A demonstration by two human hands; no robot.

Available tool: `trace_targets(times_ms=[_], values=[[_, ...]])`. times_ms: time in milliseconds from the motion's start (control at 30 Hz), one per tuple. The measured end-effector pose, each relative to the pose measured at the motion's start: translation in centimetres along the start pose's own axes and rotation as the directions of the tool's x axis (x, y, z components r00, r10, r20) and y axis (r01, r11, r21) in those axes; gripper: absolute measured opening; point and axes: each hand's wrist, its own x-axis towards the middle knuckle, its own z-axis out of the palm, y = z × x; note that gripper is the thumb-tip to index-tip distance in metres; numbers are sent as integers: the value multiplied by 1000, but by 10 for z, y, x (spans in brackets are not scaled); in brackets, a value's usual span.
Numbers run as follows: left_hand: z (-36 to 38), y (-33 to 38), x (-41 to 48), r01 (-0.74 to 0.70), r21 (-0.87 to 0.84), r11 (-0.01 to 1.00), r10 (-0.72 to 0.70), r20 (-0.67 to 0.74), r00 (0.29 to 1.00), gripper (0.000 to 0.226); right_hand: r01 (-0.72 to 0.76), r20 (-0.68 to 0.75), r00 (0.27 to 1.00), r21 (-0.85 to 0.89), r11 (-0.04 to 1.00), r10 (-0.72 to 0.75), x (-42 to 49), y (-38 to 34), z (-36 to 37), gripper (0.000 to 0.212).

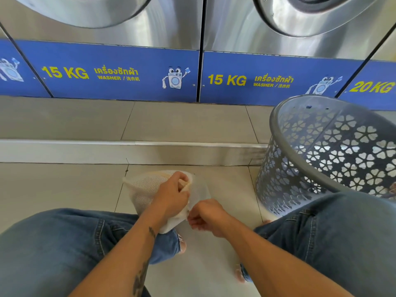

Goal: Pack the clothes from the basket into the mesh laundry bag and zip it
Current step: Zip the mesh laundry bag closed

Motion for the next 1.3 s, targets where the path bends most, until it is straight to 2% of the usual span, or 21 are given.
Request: trace_targets(times_ms=[100, 167, 267, 333, 367, 467, 600, 700, 767, 833, 900, 1000, 1100, 1200, 1233, 1300], values=[[0, -2, 0, -17, 11, 1000, 17, 82, 996, 45, -4, -28, 1000, 53, 999, 6, 0, -2, 0, 16], [1, -4, 0, -30, 47, 998, 24, 110, 994, 46, 12, -61, 998, -47, 999, -15, 0, -1, -2, 17], [5, -11, 1, -73, 210, 975, 52, 102, 993, 31, 62, -96, 991, -286, 956, -93, 0, 0, -3, 10], [8, -13, 4, -89, 329, 940, 78, 48, 996, 14, 123, -121, 974, -416, 901, -190, 0, 2, -1, 5], [9, -13, 5, -94, 385, 918, 98, 10, 995, 9, 154, -136, 960, -481, 863, -247, -1, 2, -1, 10], [15, -14, 9, -136, 531, 836, 217, -94, 972, 10, 164, -168, 921, -648, 743, -350, -6, -4, -7, 16], [27, -16, 9, -201, 622, 757, 352, -129, 927, 12, 65, -229, 929, -671, 739, -289, -8, -20, -22, 22], [28, -22, 11, -176, 620, 764, 350, -170, 921, 13, 43, -190, 963, -587, 809, -189, -11, -26, -25, 3], [25, -24, 12, -140, 605, 783, 319, -198, 927, 13, 32, -151, 980, -523, 852, -130, -10, -28, -27, 9], [22, -23, 13, -126, 590, 798, 294, -199, 935, 13, 40, -139, 981, -548, 836, -138, -9, -27, -28, 9], [20, -22, 12, -133, 591, 796, 292, -183, 939, 13, 46, -170, 964, -646, 762, -203, -10, -23, -30, 5], [22, -22, 11, -150, 618, 771, 274, -109, 956, 21, 63, -220, 897, -794, 605, -383, -6, -23, -40, 23], [23, -16, 9, -163, 624, 764, 202, 9, 979, 37, 64, -211, 817, -892, 448, -537, -2, -39, -58, 19], [18, -8, 2, -220, 652, 726, 158, 153, 976, 48, -10, -242, 735, -938, 346, -633, 6, -52, -80, 21], [19, -5, -1, -231, 632, 739, 107, 228, 968, 49, -43, -254, 739, -942, 332, -624, 8, -52, -86, 23], [26, -2, -5, -163, 426, 890, -11, 376, 927, 54, -126, -266, 837, -944, 305, -478, 10, -47, -97, 26]])
